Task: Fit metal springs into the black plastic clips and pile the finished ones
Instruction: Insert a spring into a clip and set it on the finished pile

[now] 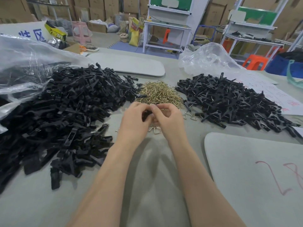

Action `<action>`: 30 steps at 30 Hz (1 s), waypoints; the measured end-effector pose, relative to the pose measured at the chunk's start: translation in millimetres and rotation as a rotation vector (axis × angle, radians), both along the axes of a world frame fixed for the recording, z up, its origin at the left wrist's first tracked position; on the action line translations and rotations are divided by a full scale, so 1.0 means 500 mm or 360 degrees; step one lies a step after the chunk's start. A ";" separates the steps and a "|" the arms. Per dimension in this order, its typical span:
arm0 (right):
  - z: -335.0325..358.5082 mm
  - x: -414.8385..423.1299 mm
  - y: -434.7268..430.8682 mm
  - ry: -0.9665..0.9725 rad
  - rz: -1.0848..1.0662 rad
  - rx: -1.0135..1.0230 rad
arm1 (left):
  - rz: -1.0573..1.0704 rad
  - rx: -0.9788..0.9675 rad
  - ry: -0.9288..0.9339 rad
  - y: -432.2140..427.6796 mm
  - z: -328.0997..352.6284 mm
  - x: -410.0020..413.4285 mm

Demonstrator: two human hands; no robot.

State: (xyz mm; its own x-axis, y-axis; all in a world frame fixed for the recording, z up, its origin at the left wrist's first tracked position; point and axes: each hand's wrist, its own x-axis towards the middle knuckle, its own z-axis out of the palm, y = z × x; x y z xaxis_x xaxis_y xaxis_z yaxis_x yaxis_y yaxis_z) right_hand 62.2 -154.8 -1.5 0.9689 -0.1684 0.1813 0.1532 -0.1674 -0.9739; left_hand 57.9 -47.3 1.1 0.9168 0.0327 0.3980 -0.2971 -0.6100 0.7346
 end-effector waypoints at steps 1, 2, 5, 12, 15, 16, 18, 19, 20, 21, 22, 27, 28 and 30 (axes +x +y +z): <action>-0.001 0.001 -0.004 0.0017 -0.0038 0.0001 | -0.0107 -0.0060 0.0056 -0.003 -0.001 0.000; -0.002 0.004 -0.009 0.0038 -0.0059 0.0031 | -0.0218 -0.0152 0.0122 -0.005 0.000 -0.001; 0.003 0.010 -0.020 0.0102 -0.0028 0.0254 | -0.0364 -0.0500 0.0290 -0.008 0.003 -0.002; 0.005 0.010 -0.019 0.0154 0.0050 0.0494 | -0.0204 -0.0967 0.0417 -0.007 -0.017 0.011; 0.007 0.011 -0.021 0.0130 0.0057 0.0535 | -0.0147 -0.1125 0.0447 -0.001 -0.023 0.017; 0.007 0.010 -0.021 0.0134 0.0086 0.0549 | -0.0132 -0.1118 0.0443 0.000 -0.025 0.018; 0.005 0.008 -0.017 0.0130 0.0150 0.0582 | -0.0084 -0.1032 0.0406 0.000 -0.027 0.020; 0.005 0.007 -0.016 0.0122 0.0155 0.0567 | -0.0045 -0.0959 0.0365 -0.001 -0.028 0.021; 0.005 0.006 -0.014 0.0104 0.0142 0.0523 | 0.0006 -0.0869 0.0312 -0.001 -0.030 0.021; 0.005 0.005 -0.014 0.0074 0.0125 0.0458 | 0.0062 -0.0778 0.0257 -0.002 -0.031 0.021; 0.005 0.004 -0.013 0.0032 0.0116 0.0383 | 0.0113 -0.0703 0.0207 -0.004 -0.030 0.020; 0.000 -0.002 -0.006 -0.0194 0.0106 -0.0046 | 0.0175 -0.0540 0.0080 -0.008 -0.028 0.016; -0.001 -0.001 -0.005 -0.0221 0.0087 -0.0101 | 0.0151 -0.0554 0.0083 -0.009 -0.027 0.016; -0.003 0.001 -0.005 -0.0241 0.0065 -0.0131 | 0.0068 -0.0632 0.0096 -0.010 -0.025 0.019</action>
